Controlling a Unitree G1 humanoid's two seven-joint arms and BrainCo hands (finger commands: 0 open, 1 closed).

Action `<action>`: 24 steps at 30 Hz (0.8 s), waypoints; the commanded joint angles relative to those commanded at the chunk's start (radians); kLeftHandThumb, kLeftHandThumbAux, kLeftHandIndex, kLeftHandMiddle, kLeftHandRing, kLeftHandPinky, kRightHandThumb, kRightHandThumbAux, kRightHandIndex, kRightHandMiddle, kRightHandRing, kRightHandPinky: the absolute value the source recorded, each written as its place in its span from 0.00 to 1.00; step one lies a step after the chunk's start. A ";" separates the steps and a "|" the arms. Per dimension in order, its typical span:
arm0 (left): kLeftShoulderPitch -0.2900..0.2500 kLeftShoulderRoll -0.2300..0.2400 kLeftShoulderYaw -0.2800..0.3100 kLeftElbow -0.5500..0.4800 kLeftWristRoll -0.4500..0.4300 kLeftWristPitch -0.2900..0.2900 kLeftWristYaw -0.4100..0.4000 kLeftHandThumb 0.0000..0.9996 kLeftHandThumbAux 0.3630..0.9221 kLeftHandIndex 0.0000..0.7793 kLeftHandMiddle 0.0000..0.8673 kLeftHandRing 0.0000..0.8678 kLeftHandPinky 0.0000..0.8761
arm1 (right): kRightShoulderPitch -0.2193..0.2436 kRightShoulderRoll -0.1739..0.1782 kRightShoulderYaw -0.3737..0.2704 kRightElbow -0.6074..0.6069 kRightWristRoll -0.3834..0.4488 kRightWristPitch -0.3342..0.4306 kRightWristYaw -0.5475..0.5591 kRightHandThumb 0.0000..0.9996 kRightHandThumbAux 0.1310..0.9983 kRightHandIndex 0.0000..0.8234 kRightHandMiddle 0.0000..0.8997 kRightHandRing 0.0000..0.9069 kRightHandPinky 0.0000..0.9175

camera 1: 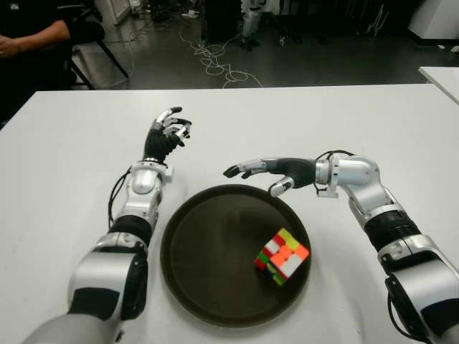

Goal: Pick up the Rubik's Cube and put it in the plate

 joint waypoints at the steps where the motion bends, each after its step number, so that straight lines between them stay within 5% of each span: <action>1: 0.000 0.000 -0.001 0.000 0.000 0.000 0.000 0.28 0.62 0.26 0.45 0.57 0.64 | -0.003 -0.001 0.001 0.005 -0.006 -0.003 -0.004 0.00 0.11 0.00 0.00 0.00 0.00; 22: -0.001 0.010 -0.002 0.001 -0.004 0.000 -0.023 0.28 0.58 0.27 0.44 0.55 0.63 | -0.040 0.015 -0.034 0.121 -0.039 -0.027 -0.126 0.00 0.14 0.00 0.00 0.00 0.01; 23: -0.001 0.011 -0.002 0.002 -0.004 0.000 -0.024 0.28 0.58 0.27 0.43 0.55 0.63 | -0.052 0.018 -0.052 0.145 -0.034 -0.017 -0.157 0.00 0.15 0.00 0.00 0.00 0.01; 24: -0.002 0.013 -0.003 0.003 -0.002 0.001 -0.024 0.28 0.58 0.27 0.43 0.55 0.63 | -0.069 0.021 -0.069 0.202 -0.075 -0.023 -0.312 0.00 0.16 0.00 0.00 0.00 0.03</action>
